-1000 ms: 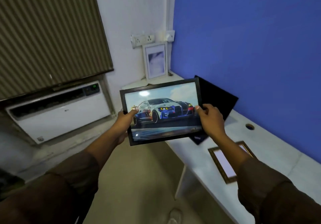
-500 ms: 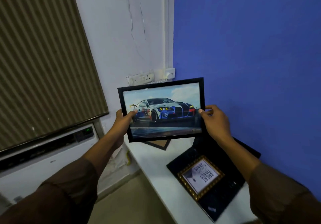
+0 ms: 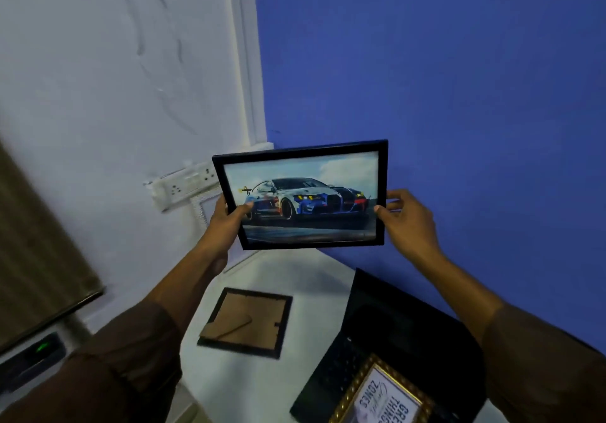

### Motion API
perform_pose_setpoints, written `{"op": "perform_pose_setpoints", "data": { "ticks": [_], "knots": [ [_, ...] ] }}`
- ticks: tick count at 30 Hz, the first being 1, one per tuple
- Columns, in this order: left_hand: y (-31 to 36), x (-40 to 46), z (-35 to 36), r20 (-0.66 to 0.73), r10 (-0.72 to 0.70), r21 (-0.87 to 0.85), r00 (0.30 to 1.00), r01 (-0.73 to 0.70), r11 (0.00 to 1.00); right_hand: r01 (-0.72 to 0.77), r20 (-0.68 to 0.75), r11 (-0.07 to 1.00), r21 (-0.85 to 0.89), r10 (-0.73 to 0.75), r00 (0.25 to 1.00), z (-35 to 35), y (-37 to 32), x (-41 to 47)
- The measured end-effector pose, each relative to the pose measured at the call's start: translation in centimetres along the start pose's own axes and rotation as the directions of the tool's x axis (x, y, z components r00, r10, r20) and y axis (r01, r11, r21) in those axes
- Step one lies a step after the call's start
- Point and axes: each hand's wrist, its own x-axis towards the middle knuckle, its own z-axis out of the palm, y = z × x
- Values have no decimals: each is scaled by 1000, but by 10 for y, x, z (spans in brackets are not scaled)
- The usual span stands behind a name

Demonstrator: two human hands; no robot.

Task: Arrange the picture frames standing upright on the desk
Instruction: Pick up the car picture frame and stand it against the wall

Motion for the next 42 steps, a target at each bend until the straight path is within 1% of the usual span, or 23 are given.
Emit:
{"op": "perform_pose_setpoints", "data": {
  "ticks": [3, 6, 9, 13, 17, 20, 25, 29, 32, 35, 38, 42],
  "knots": [
    [-25, 77, 21, 100, -44, -16, 994, 46, 999, -108, -53, 993, -54, 105, 993, 31, 16, 44],
    [-64, 142, 36, 204, -118, -14, 972, 123, 992, -216, -92, 967, -132, 205, 974, 64, 36, 78],
    [-98, 183, 46, 284, -192, 10, 939, 197, 980, -330, -87, 926, -185, 319, 944, 91, 61, 96],
    [-147, 235, 62, 378, -279, 104, 883, 259, 960, -503, -57, 833, -229, 504, 862, 123, 96, 111],
    [-188, 271, 81, 448, -364, 199, 817, 306, 931, -620, -64, 741, -256, 627, 776, 139, 124, 116],
    [-215, 290, 95, 492, -384, 238, 781, 304, 922, -656, -58, 705, -271, 668, 742, 147, 137, 119],
    [-222, 302, 115, 552, -417, 274, 722, 315, 909, -725, -37, 629, -282, 748, 663, 160, 161, 129],
    [-235, 312, 125, 559, -420, 295, 715, 302, 906, -760, -8, 583, -287, 792, 610, 168, 174, 139],
    [-246, 319, 132, 576, -429, 311, 696, 300, 902, -799, 22, 553, -237, 825, 565, 176, 185, 148],
    [-251, 322, 136, 600, -450, 342, 661, 297, 892, -821, 23, 532, -208, 842, 540, 181, 195, 151],
    [-260, 327, 142, 604, -445, 365, 661, 268, 892, -837, 28, 514, -190, 855, 518, 186, 205, 150],
    [-265, 332, 147, 606, -456, 388, 652, 258, 885, -836, 23, 518, -180, 852, 523, 189, 216, 147]
  ]
}}
